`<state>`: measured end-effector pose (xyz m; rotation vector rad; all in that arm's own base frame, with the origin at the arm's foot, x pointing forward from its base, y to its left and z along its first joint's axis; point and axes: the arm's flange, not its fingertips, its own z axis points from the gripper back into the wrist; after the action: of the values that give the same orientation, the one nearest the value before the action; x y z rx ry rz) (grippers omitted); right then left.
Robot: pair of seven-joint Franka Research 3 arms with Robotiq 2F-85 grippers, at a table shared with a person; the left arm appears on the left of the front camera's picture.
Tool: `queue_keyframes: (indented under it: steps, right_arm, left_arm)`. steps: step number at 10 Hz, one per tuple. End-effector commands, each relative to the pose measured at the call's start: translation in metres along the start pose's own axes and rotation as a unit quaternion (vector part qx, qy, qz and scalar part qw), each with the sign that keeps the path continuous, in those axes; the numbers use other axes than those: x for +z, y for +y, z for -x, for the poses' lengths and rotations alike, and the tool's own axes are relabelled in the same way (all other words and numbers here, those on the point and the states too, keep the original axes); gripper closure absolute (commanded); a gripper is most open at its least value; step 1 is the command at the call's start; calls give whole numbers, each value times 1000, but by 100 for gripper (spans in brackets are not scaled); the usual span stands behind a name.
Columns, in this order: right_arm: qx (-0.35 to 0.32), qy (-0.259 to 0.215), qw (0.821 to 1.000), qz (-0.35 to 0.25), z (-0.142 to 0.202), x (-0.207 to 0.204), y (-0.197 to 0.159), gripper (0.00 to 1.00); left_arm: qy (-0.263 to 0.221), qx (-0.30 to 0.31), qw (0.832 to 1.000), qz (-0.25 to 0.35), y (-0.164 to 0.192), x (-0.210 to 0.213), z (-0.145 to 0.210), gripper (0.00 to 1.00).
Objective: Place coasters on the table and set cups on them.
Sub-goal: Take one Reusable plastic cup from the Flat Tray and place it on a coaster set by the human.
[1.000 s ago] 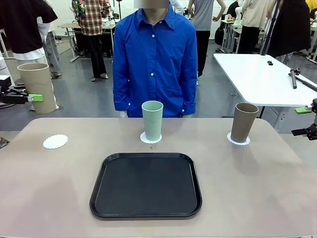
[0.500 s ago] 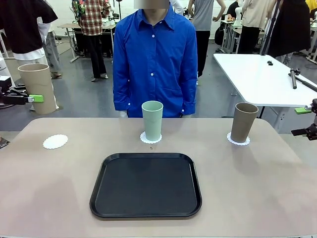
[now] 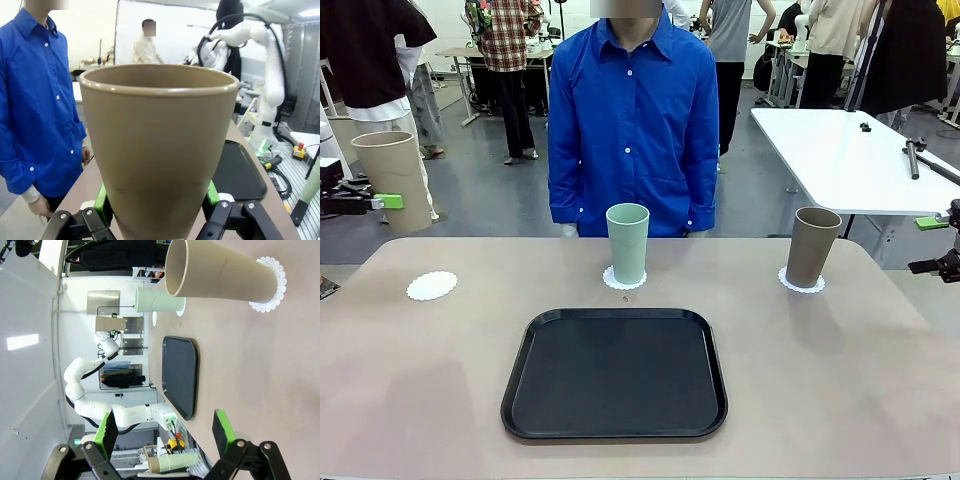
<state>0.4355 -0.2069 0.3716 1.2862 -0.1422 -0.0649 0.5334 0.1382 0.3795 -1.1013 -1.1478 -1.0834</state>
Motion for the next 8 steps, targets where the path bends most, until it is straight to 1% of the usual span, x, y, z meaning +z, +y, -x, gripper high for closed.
queue_keyframes:
  steps: [1,2,3,4,6,8]
  right_arm:
    - [0,1,1000,-1,0,0,1,0]
    - [0,1,1000,-1,0,0,1,0]
    - [0,1,1000,-1,0,0,1,0]
    - [0,1,1000,-1,0,0,1,0]
    - [0,1,1000,-1,0,0,1,0]
    - [0,1,1000,-1,0,0,1,0]
  left_arm:
    - [-20,-3,999,46,17,22,20,16]
    - [-26,2,998,55,20,26,30,16]
    - [-25,4,998,51,18,28,42,16]
    - [-17,-3,999,39,19,30,53,16]
    - [-20,-3,1000,24,27,31,71,16]
    - [-6,-3,1000,11,31,29,88,16]
